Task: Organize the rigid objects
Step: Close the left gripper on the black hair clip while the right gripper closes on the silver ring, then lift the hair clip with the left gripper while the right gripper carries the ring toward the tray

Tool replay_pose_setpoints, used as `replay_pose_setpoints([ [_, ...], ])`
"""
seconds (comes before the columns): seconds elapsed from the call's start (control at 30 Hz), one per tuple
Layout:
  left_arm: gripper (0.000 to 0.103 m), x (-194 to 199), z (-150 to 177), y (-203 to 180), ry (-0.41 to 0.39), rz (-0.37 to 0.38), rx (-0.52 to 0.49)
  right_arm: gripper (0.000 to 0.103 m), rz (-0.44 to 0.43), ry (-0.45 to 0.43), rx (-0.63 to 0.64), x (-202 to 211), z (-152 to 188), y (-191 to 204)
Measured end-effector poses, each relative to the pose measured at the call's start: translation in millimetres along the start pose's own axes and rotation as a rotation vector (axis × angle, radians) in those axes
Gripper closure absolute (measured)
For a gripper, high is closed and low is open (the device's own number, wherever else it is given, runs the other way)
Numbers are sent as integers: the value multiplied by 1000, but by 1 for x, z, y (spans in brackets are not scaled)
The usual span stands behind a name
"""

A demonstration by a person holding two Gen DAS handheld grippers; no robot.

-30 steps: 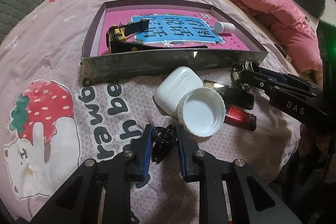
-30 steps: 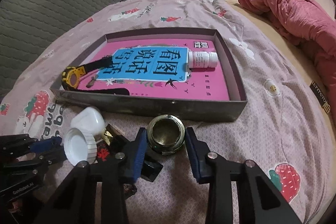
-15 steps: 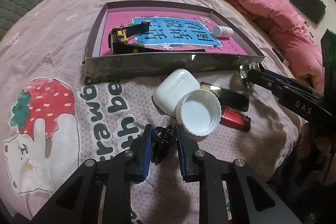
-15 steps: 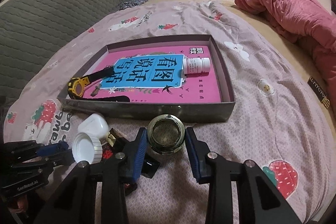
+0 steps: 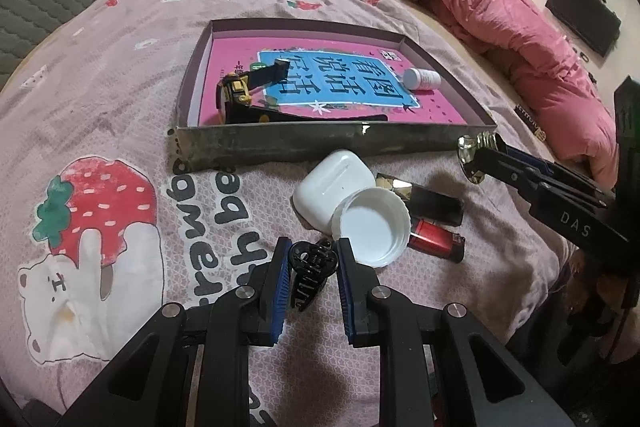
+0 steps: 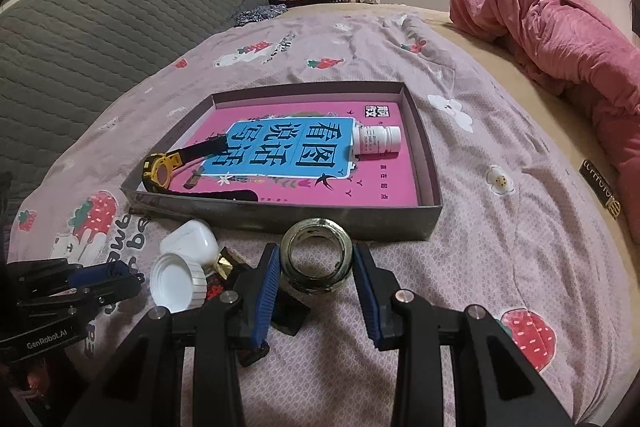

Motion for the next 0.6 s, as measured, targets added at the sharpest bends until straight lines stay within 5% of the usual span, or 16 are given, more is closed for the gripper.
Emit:
replay_pose_setpoints([
  [0.6,81,13,-14,5,-35,-32,46,66,-17,-22,18,9,-4,7],
])
Point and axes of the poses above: each gripper's, at about its wrist camera, not at the fingertips, and x roughly against the way its jaws point, y to its left, z to its underside, the point moved 9 cm from there along -x, roughly the way its jaws point, and after that the axes turned 2 degrees about z, right-handed, at the moved point
